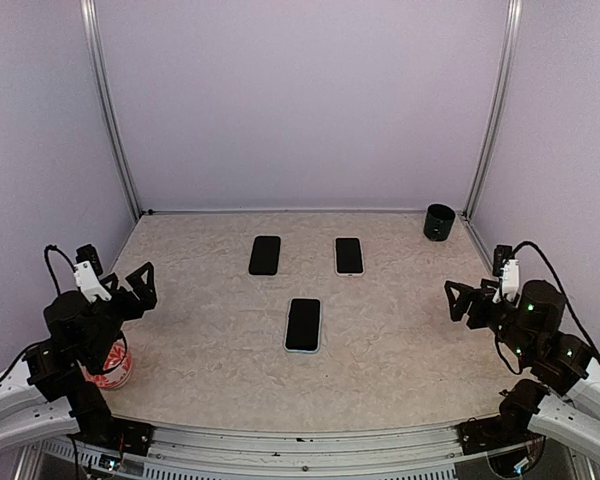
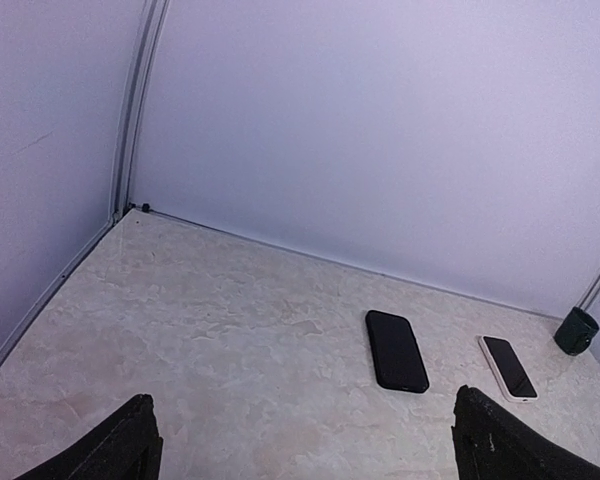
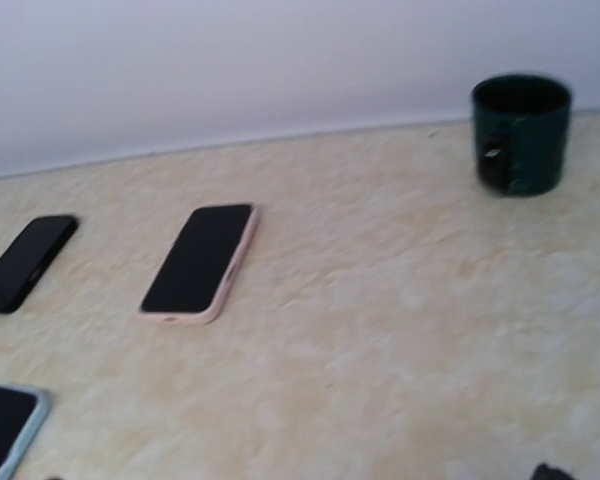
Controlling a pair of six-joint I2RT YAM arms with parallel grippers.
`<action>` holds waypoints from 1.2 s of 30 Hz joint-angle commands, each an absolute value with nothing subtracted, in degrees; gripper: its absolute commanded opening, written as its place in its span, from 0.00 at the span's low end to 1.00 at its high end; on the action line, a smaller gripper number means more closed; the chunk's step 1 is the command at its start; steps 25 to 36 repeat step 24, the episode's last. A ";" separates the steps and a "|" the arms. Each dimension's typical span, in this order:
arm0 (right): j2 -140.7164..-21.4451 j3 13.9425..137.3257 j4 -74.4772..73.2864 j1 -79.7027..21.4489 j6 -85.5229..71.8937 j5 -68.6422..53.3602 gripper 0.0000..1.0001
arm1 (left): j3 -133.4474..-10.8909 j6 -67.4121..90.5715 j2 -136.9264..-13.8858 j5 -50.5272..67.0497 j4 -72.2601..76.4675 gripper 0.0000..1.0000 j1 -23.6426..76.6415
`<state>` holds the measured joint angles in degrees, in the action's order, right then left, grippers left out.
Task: Put the phone into the phone case
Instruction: Reset both arms
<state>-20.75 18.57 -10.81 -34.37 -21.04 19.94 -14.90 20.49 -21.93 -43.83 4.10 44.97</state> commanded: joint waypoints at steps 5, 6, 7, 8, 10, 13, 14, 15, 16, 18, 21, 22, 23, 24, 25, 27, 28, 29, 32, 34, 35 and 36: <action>-16.31 16.98 -7.28 -33.99 -18.28 27.27 1.00 | -11.42 13.27 -21.65 -47.39 12.25 0.99 44.65; -15.81 16.76 -7.18 -34.01 -18.08 27.21 1.00 | -11.16 12.60 -21.76 -47.52 12.89 0.99 44.65; -15.19 16.30 -6.73 -34.01 -17.80 27.42 1.00 | -10.88 12.23 -21.99 -47.69 13.40 0.99 44.65; -14.70 16.05 -6.47 -34.01 -17.59 28.00 1.00 | -10.63 12.04 -22.04 -47.72 13.77 0.99 44.65; -14.14 15.91 -6.25 -34.01 -17.04 29.11 1.00 | -10.38 11.81 -22.11 -48.00 13.97 0.99 44.65; -13.53 15.91 -6.16 -34.01 -16.49 30.99 1.00 | -10.31 12.26 -22.15 -48.53 13.67 0.99 44.60; -13.42 15.86 -6.03 -33.97 -16.40 31.39 1.00 | -10.22 12.18 -21.91 -48.40 13.68 0.99 44.62; -13.20 15.78 -5.98 -34.01 -16.33 31.74 1.00 | -10.13 12.10 -21.78 -48.38 13.71 0.99 44.65; -13.01 15.74 -5.98 -34.01 -16.28 31.81 1.00 | -10.07 12.17 -21.52 -48.58 13.64 0.99 44.58; -12.71 15.73 -6.10 -34.01 -16.26 32.09 1.00 | -9.98 12.46 -20.87 -48.39 13.47 0.99 44.64; -12.86 15.94 -6.28 -34.01 -16.34 32.35 1.00 | -10.01 13.04 -19.98 -48.17 12.78 0.99 44.64; -13.12 16.07 -6.35 -34.01 -16.35 32.26 1.00 | -10.02 13.28 -19.81 -48.10 12.56 0.99 44.65; -13.24 16.10 -6.34 -34.01 -16.18 32.07 1.00 | -10.02 13.41 -19.57 -48.08 12.33 0.99 44.65; -13.19 16.02 -6.21 -34.01 -16.10 31.73 1.00 | -9.95 13.51 -19.44 -47.91 12.31 0.99 44.65; -13.19 16.02 -6.21 -34.01 -16.10 31.73 1.00 | -9.95 13.51 -19.44 -47.91 12.31 0.99 44.65; -13.19 16.02 -6.21 -34.01 -16.10 31.73 1.00 | -9.95 13.51 -19.44 -47.91 12.31 0.99 44.65; -13.19 16.02 -6.21 -34.01 -16.10 31.73 1.00 | -9.95 13.51 -19.44 -47.91 12.31 0.99 44.65; -13.19 16.02 -6.21 -34.01 -16.10 31.73 1.00 | -9.95 13.51 -19.44 -47.91 12.31 0.99 44.65; -13.19 16.02 -6.21 -34.01 -16.10 31.73 1.00 | -9.95 13.51 -19.44 -47.91 12.31 0.99 44.65; -13.19 16.02 -6.21 -34.01 -16.10 31.73 1.00 | -9.95 13.51 -19.44 -47.91 12.31 0.99 44.65; -13.19 16.02 -6.21 -34.01 -16.10 31.73 1.00 | -9.95 13.51 -19.44 -47.91 12.31 0.99 44.65; -13.19 16.02 -6.21 -34.01 -16.10 31.73 1.00 | -9.95 13.51 -19.44 -47.91 12.31 0.99 44.65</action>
